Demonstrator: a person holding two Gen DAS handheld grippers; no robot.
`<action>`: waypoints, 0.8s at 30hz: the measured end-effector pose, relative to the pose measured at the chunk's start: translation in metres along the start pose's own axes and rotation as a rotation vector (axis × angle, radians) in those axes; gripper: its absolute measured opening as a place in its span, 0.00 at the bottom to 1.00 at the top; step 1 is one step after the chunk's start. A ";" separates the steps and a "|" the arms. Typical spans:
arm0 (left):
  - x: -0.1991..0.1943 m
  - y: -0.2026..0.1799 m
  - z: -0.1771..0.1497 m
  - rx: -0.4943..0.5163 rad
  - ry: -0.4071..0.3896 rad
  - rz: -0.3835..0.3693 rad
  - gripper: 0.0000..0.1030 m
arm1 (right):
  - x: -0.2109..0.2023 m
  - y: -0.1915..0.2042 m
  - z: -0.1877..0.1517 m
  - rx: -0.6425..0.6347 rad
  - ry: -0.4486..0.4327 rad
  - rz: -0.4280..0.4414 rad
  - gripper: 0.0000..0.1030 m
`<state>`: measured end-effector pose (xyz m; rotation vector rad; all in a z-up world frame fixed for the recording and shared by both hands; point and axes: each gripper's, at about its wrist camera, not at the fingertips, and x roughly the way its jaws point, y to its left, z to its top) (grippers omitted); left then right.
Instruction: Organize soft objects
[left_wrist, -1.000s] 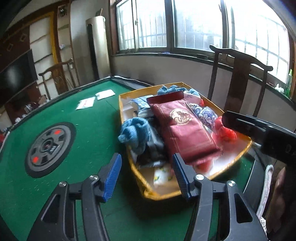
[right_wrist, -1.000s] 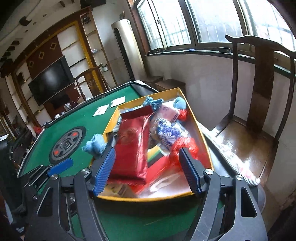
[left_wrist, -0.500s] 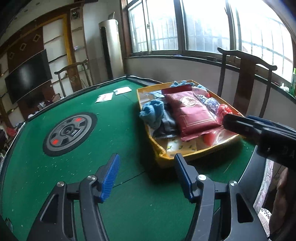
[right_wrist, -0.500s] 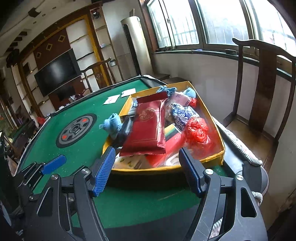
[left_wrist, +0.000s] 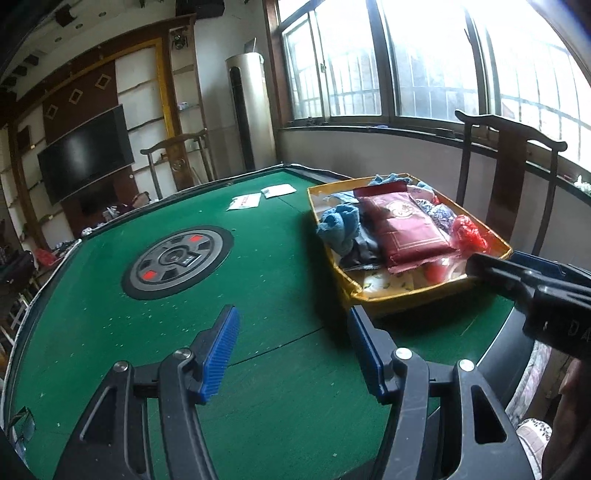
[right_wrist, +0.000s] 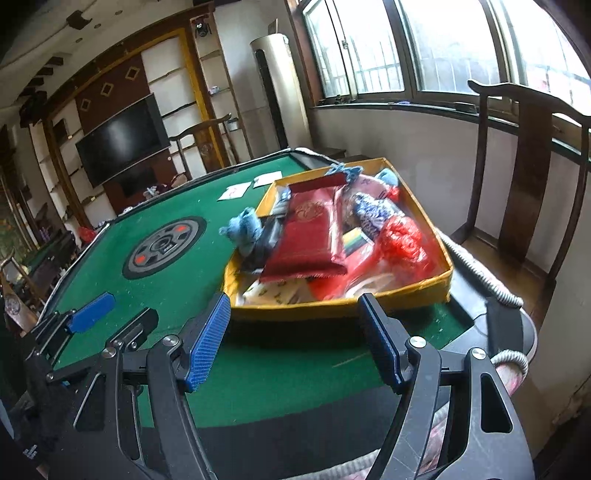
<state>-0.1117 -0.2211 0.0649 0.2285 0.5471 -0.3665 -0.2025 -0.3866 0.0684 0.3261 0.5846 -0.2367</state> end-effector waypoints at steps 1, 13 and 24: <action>-0.001 0.001 -0.001 0.002 0.000 0.005 0.60 | -0.001 0.002 -0.002 -0.005 0.001 0.003 0.70; -0.013 0.010 -0.016 -0.019 -0.006 0.061 0.61 | -0.005 0.008 -0.019 -0.002 0.013 0.012 0.70; -0.006 0.031 -0.039 -0.106 0.018 0.080 0.70 | 0.013 0.015 -0.043 0.053 0.084 0.008 0.70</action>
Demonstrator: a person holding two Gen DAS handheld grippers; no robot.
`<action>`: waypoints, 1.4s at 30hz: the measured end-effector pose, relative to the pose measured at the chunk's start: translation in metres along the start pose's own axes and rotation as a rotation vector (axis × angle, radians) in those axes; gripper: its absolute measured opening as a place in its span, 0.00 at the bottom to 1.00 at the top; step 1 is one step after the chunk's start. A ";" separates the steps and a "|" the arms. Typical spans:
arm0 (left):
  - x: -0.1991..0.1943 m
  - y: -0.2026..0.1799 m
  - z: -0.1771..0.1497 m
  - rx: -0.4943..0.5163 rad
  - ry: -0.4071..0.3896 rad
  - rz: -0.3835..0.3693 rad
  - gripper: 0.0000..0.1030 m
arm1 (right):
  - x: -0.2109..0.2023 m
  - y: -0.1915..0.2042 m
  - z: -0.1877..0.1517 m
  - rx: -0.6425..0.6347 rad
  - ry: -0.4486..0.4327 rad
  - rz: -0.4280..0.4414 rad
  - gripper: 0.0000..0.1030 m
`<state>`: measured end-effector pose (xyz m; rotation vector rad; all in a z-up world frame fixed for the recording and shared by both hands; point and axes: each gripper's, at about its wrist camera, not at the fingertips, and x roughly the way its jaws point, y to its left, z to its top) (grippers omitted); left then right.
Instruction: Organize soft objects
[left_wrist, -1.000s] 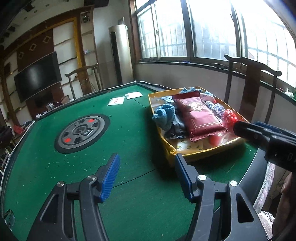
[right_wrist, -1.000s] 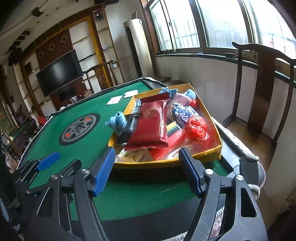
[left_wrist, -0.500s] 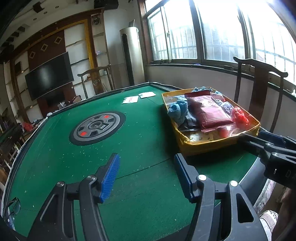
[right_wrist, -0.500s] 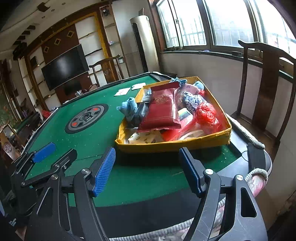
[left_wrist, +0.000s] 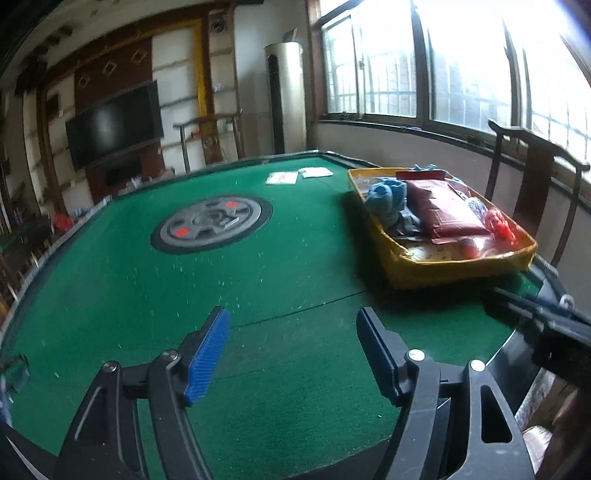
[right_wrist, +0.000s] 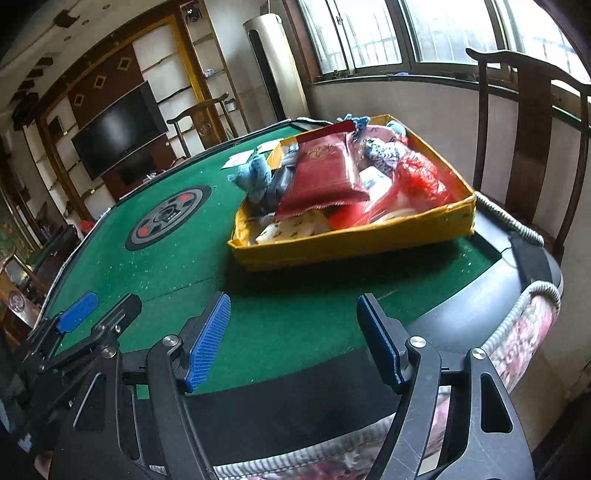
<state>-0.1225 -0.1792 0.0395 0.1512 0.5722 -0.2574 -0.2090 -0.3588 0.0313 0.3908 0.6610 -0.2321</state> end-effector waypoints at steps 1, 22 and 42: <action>0.001 0.004 0.000 -0.016 0.008 -0.007 0.70 | 0.001 0.001 -0.001 0.000 0.008 0.005 0.70; 0.010 0.014 0.001 -0.053 0.073 -0.087 0.70 | -0.022 -0.003 -0.006 0.040 -0.042 0.015 0.70; -0.047 0.029 0.024 0.000 -0.066 0.168 0.77 | -0.029 -0.011 0.000 0.055 -0.090 -0.043 0.70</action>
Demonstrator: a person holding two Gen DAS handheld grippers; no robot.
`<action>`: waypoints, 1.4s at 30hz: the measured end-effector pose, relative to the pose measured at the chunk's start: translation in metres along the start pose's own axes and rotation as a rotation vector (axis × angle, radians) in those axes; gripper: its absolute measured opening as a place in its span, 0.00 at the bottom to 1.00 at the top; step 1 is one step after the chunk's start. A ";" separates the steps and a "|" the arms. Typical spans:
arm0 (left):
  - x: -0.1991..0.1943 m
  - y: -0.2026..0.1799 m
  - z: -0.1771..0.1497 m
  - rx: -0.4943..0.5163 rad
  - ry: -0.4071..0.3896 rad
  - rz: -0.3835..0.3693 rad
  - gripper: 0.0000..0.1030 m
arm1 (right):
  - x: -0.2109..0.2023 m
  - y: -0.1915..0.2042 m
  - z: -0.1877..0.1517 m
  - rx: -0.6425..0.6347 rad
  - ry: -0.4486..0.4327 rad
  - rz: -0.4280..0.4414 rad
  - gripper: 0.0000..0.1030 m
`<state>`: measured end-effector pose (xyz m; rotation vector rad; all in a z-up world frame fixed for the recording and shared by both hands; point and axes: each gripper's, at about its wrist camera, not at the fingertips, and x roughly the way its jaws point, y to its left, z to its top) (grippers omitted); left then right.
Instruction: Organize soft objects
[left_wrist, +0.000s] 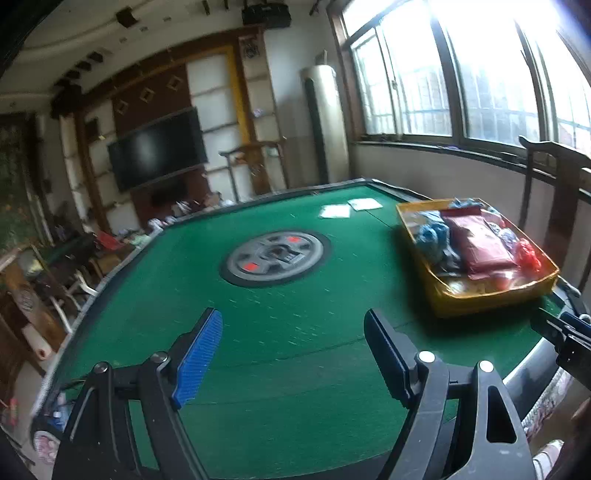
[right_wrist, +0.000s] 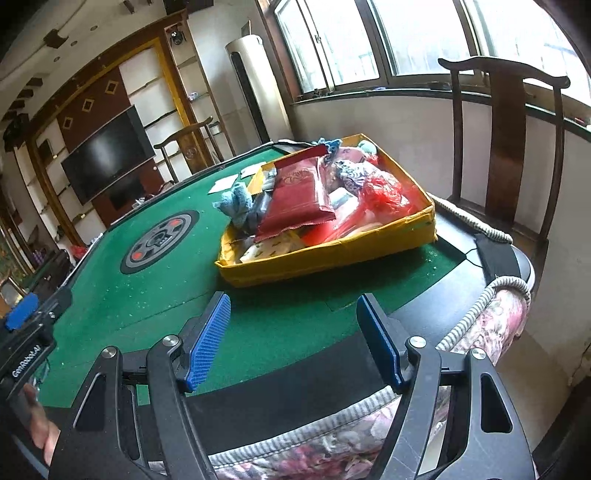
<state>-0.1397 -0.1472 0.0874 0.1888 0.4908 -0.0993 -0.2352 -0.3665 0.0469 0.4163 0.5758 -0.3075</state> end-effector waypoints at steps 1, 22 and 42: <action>-0.006 0.002 0.002 -0.002 -0.014 0.021 0.77 | -0.002 0.003 0.000 -0.010 0.001 0.004 0.70; 0.002 -0.026 -0.016 0.106 0.039 0.051 0.77 | -0.017 0.014 0.001 -0.090 -0.063 -0.030 0.70; 0.000 -0.038 -0.022 0.164 0.051 0.073 0.77 | -0.018 0.015 -0.003 -0.080 -0.056 -0.037 0.70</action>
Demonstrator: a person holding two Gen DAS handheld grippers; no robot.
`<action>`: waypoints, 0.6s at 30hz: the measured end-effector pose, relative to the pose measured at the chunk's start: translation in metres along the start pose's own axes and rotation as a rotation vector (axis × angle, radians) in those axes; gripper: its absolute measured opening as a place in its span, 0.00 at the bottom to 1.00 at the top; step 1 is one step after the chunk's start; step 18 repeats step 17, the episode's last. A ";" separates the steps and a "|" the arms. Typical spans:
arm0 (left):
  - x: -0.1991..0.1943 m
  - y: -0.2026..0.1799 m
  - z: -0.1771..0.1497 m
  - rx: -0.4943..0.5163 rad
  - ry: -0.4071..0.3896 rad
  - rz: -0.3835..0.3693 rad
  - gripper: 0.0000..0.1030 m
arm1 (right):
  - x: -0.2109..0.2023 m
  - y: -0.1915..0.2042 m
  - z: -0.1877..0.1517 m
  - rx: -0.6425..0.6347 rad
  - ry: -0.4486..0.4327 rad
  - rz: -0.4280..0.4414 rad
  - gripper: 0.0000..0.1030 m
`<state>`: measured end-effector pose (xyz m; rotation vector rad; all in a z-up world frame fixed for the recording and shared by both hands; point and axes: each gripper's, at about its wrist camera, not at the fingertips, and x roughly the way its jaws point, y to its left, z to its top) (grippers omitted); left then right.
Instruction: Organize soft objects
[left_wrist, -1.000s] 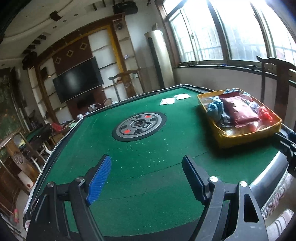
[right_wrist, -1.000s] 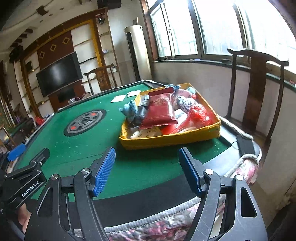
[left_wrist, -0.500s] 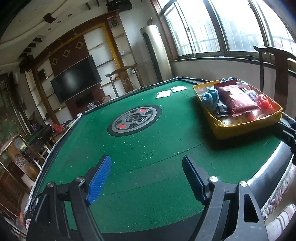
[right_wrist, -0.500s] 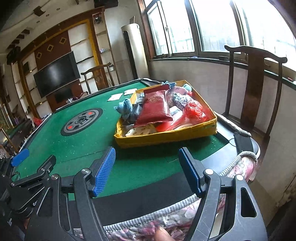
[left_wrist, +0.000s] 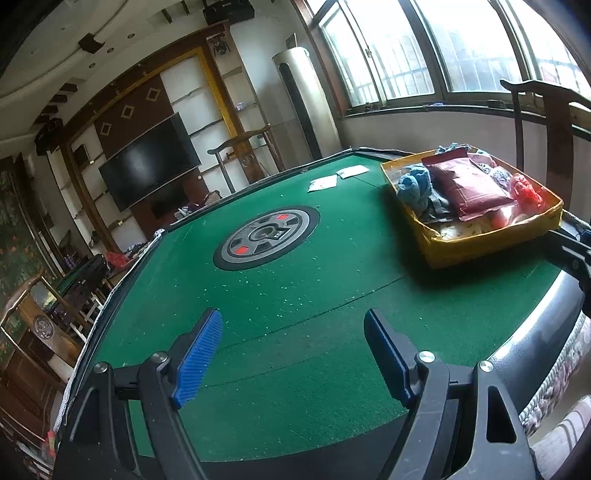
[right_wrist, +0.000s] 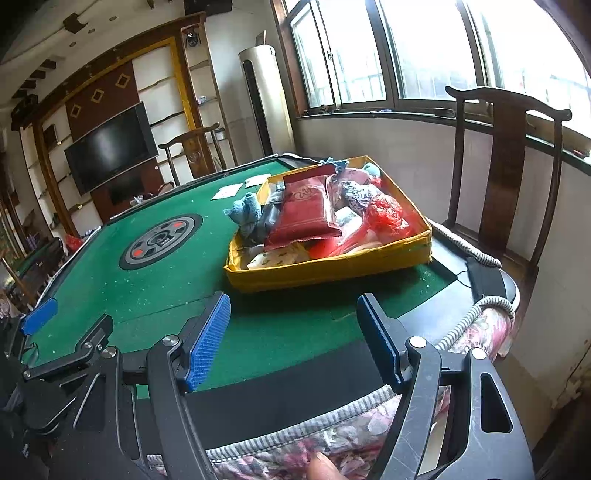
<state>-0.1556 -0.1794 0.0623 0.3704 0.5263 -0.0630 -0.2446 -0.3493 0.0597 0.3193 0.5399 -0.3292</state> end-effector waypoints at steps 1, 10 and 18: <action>0.000 -0.001 0.000 0.003 0.001 -0.001 0.77 | 0.000 0.000 0.000 0.000 0.001 0.000 0.70; 0.000 -0.004 0.000 0.008 0.014 -0.001 0.77 | 0.001 -0.001 0.000 0.002 0.004 0.001 0.70; -0.001 -0.005 -0.001 0.018 0.019 0.000 0.78 | 0.001 0.000 -0.002 0.002 0.006 -0.003 0.70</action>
